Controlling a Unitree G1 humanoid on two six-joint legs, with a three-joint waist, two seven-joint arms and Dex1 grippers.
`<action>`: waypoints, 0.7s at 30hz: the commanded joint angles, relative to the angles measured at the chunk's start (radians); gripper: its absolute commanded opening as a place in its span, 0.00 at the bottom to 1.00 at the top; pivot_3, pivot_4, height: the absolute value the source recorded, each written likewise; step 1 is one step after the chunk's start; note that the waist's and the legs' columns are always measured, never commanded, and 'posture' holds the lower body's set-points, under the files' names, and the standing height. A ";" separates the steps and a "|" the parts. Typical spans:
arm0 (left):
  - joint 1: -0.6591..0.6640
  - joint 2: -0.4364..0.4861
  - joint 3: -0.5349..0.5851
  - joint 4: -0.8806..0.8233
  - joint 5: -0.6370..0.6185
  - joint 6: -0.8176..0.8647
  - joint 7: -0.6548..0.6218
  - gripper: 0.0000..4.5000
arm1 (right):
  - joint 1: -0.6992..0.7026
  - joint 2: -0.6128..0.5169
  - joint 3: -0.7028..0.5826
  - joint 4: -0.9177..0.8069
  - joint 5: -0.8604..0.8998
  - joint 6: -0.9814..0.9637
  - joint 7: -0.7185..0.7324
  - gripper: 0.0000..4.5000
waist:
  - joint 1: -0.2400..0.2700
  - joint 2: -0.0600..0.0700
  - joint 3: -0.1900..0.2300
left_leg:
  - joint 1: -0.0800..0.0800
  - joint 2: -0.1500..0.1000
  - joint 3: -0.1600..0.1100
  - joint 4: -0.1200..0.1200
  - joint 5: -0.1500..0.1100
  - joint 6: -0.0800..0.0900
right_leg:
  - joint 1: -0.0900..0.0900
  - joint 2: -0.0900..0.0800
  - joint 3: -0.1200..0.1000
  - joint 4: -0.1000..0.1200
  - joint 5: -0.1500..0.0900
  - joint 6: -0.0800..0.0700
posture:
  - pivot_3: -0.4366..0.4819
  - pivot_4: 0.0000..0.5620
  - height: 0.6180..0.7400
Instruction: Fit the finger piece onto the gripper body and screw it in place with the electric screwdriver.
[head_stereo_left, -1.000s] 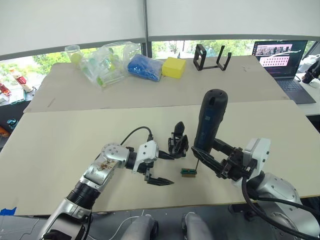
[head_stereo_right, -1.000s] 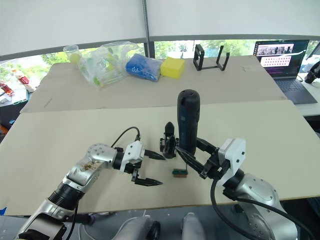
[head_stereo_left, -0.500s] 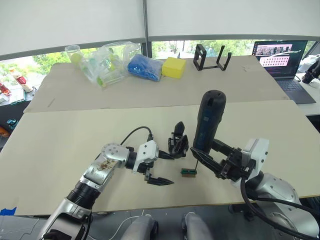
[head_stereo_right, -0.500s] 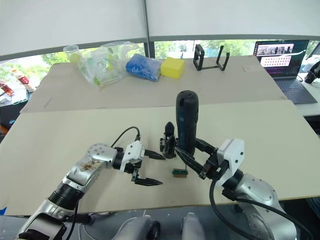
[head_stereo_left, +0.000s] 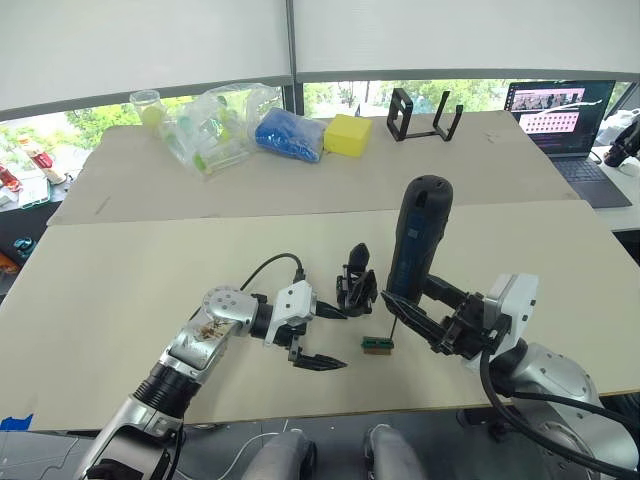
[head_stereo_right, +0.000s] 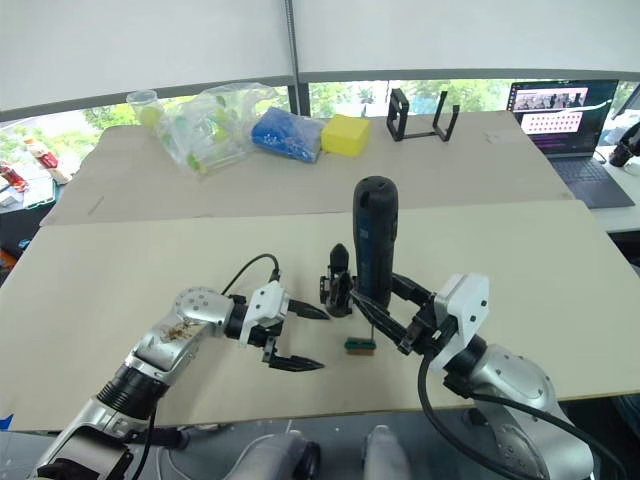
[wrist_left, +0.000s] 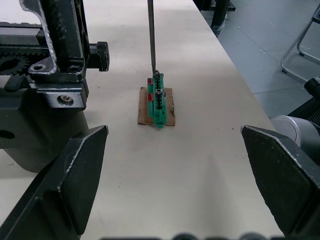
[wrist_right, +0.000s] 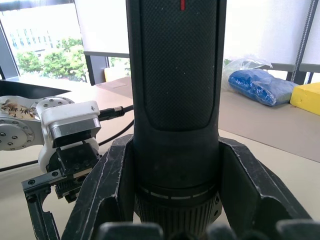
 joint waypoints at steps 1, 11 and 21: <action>-0.016 0.001 0.017 -0.005 0.000 -0.026 -0.001 1.00 | -0.002 -0.007 -0.032 -0.049 0.020 -0.019 0.005 0.42 | 0.000 0.000 0.000 | 0.000 0.000 0.000 0.000 0.000 0.000 | 0.000 0.000 0.000 0.000 0.000 0.000 | 0.48 0.27 1.00; -0.022 0.001 0.019 0.007 0.002 -0.031 -0.001 1.00 | 0.011 -0.013 -0.042 -0.058 0.030 -0.029 0.012 0.42 | 0.000 0.000 0.000 | 0.000 0.000 0.000 0.000 0.000 0.000 | 0.000 0.000 0.000 0.000 0.000 0.000 | 0.48 0.27 1.00; -0.024 0.000 0.018 0.013 0.002 -0.036 -0.002 1.00 | 0.036 -0.009 -0.050 -0.064 0.023 -0.043 0.032 0.42 | 0.000 0.000 0.000 | 0.000 0.000 0.000 0.000 0.000 0.000 | 0.000 0.000 0.000 0.000 0.000 0.000 | 0.48 0.27 1.00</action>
